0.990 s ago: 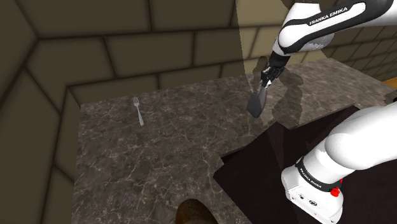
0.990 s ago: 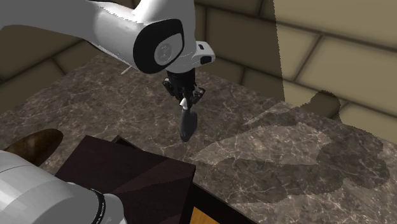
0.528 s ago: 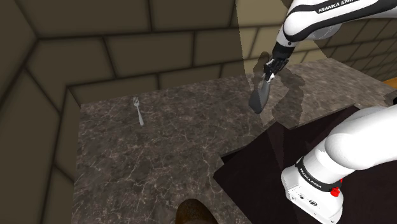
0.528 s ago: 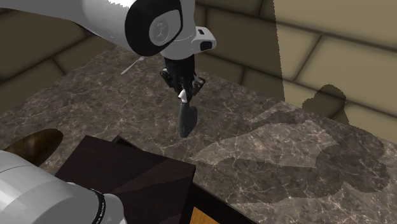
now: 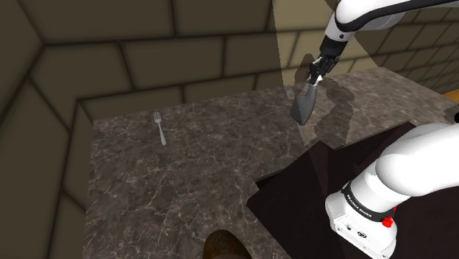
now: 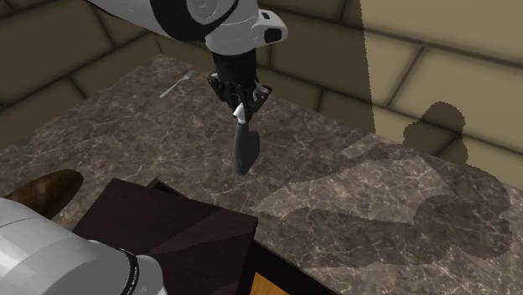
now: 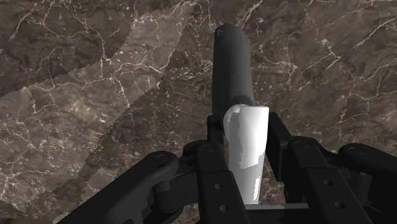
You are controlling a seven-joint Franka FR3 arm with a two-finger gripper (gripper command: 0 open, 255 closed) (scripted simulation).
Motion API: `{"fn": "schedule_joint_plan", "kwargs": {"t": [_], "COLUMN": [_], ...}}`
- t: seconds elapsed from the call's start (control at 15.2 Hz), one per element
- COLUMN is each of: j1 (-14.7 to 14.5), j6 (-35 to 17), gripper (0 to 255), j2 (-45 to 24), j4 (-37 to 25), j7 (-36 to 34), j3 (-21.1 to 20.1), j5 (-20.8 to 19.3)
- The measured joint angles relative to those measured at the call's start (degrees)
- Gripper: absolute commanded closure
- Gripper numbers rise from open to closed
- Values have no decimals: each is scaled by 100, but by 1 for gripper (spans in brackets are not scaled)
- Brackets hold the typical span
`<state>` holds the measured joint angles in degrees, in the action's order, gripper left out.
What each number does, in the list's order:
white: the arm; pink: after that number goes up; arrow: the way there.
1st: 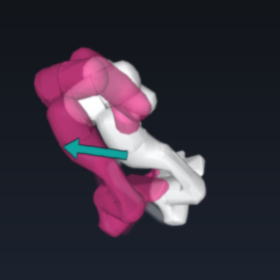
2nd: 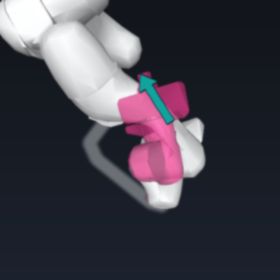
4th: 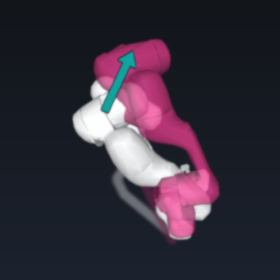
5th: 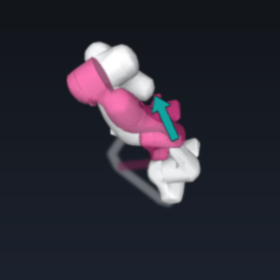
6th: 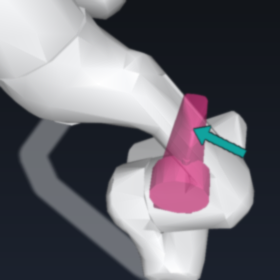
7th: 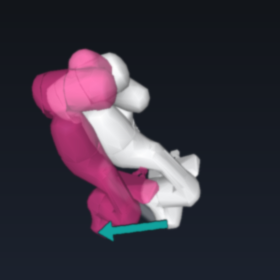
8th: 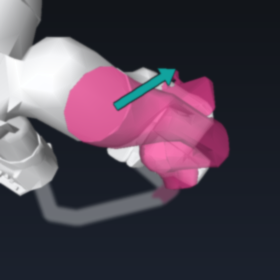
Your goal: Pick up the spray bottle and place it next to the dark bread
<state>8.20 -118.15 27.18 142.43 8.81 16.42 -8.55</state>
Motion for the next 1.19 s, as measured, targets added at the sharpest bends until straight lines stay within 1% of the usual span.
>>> {"fn": "schedule_joint_plan", "kwargs": {"t": [0.46,1.19], "j1": [-7,-39], "j6": [573,1430], "gripper": [255,255], "j2": [156,216], "j4": [-419,-1215], "j7": [3,19], "j3": [-66,-152], "j5": [27,90]}}
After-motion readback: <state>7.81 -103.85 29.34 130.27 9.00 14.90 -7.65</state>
